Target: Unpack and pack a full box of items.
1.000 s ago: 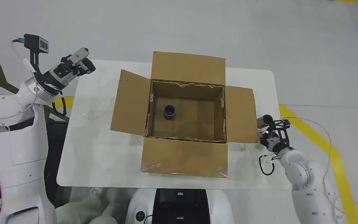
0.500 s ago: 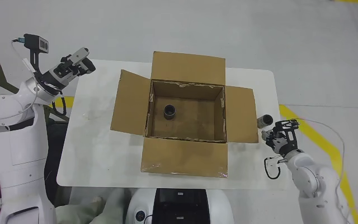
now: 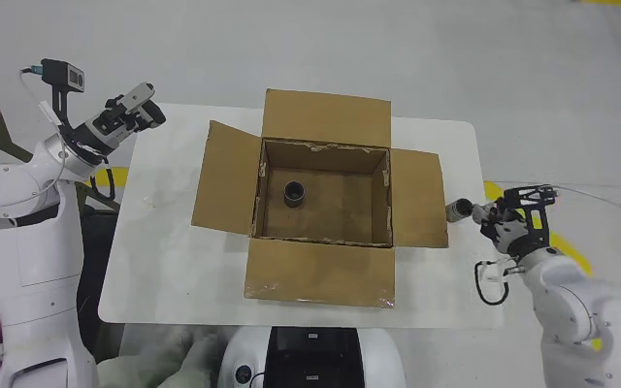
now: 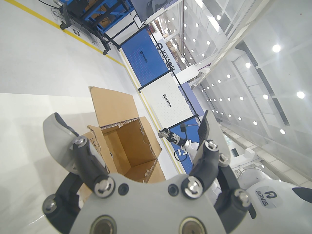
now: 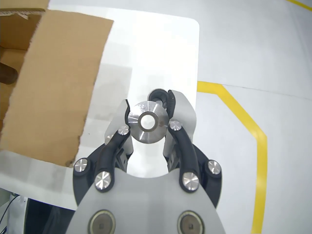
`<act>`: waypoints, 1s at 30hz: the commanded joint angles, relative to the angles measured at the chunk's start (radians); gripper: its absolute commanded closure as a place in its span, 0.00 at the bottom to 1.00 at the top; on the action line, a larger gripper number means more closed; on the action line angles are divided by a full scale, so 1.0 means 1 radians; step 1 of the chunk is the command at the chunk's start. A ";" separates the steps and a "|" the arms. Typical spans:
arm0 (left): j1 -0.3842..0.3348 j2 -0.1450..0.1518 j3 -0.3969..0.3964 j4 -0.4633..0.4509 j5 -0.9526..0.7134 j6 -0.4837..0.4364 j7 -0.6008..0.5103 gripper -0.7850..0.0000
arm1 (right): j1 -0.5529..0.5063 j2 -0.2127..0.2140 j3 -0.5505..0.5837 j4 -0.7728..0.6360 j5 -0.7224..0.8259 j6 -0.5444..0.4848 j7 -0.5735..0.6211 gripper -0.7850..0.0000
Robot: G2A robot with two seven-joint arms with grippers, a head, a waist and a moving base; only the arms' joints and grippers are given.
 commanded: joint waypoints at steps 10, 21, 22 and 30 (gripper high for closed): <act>0.000 0.000 0.000 0.000 0.000 0.000 0.000 0.00 | 0.117 -0.003 -0.215 -0.047 -0.009 -0.055 -0.032 1.00; 0.000 0.000 0.000 0.000 0.000 0.000 0.000 0.00 | 0.217 -0.012 -0.397 -0.029 0.029 -0.061 -0.040 1.00; 0.000 0.000 0.000 0.000 0.000 0.000 0.000 0.00 | 0.224 -0.013 -0.408 -0.023 0.032 -0.055 -0.045 1.00; 0.000 0.000 0.000 0.000 0.000 0.000 0.000 0.00 | 0.246 -0.016 -0.441 -0.001 0.010 -0.026 -0.064 1.00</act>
